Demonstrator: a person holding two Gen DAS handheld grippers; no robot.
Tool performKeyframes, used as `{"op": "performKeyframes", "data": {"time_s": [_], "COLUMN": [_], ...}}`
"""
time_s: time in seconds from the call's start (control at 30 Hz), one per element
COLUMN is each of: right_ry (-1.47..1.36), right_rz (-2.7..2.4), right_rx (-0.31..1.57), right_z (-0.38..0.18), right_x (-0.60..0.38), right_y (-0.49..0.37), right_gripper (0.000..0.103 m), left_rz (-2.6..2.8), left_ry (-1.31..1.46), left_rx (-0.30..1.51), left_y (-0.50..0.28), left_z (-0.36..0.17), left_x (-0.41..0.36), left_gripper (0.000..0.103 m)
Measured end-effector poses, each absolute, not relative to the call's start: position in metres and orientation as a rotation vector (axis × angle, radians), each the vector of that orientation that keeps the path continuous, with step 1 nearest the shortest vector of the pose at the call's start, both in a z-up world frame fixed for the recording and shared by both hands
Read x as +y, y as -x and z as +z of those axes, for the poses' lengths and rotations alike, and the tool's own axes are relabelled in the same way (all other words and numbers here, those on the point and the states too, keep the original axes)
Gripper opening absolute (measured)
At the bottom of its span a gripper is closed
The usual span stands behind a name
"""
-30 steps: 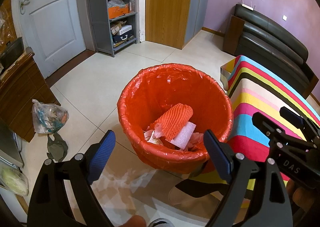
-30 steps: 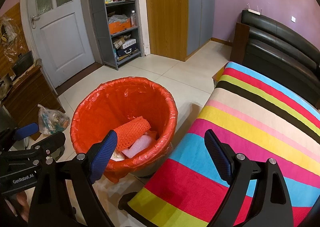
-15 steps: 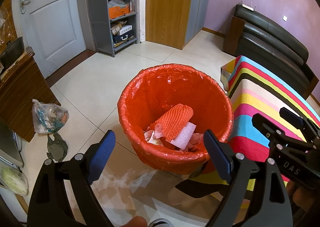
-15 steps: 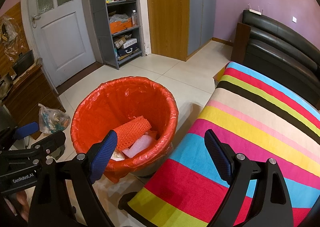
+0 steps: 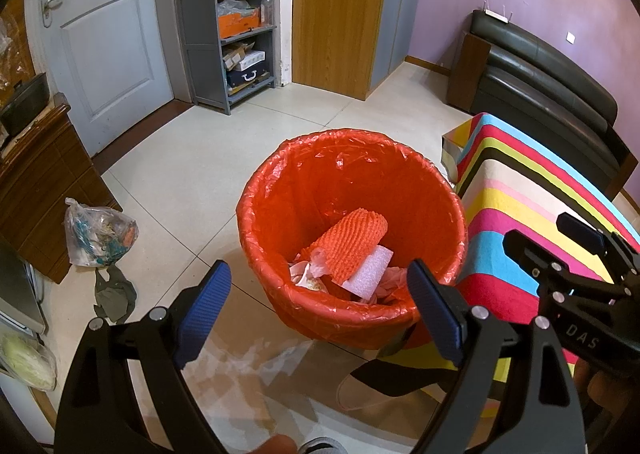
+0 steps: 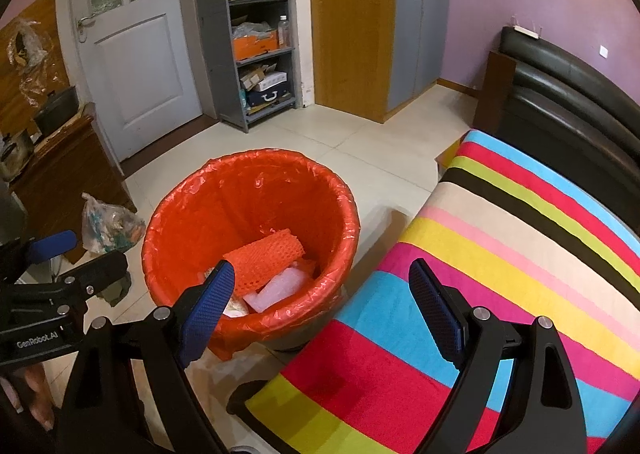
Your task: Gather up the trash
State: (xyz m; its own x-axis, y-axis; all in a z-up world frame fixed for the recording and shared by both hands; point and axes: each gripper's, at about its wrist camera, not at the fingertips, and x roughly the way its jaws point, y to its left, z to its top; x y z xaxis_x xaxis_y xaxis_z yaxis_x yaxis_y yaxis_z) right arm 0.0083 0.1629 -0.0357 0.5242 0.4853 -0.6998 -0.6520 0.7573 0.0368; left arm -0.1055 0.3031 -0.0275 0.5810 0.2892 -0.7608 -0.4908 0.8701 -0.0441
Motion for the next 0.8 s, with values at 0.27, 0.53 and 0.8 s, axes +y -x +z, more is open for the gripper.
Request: {"op": "performKeyframes", "data": {"time_s": [0.27,0.53,0.8], "right_ry": [0.250,0.252,0.252], "right_rz": [0.706,0.707,0.708], "right_rx": [0.746,0.745,0.746], "right_z": [-0.0349,-0.0352,-0.0351], "right_x": [0.1644,0.1650,0.1651], "right_y": [-0.0097,-0.0090,-0.0090], "right_gripper": [0.084,0.084,0.084], "left_rz": [0.460,0.474,0.464], "left_ry": [0.260,0.255,0.265], "left_rx": [0.833,0.827,0.831], "left_y": [0.1032,0.1011,0.1021], "left_z": [-0.0261,-0.0235,-0.0262], "left_x": [0.3053,0.3060,0.3011], "left_gripper": [0.087,0.087,0.087]}}
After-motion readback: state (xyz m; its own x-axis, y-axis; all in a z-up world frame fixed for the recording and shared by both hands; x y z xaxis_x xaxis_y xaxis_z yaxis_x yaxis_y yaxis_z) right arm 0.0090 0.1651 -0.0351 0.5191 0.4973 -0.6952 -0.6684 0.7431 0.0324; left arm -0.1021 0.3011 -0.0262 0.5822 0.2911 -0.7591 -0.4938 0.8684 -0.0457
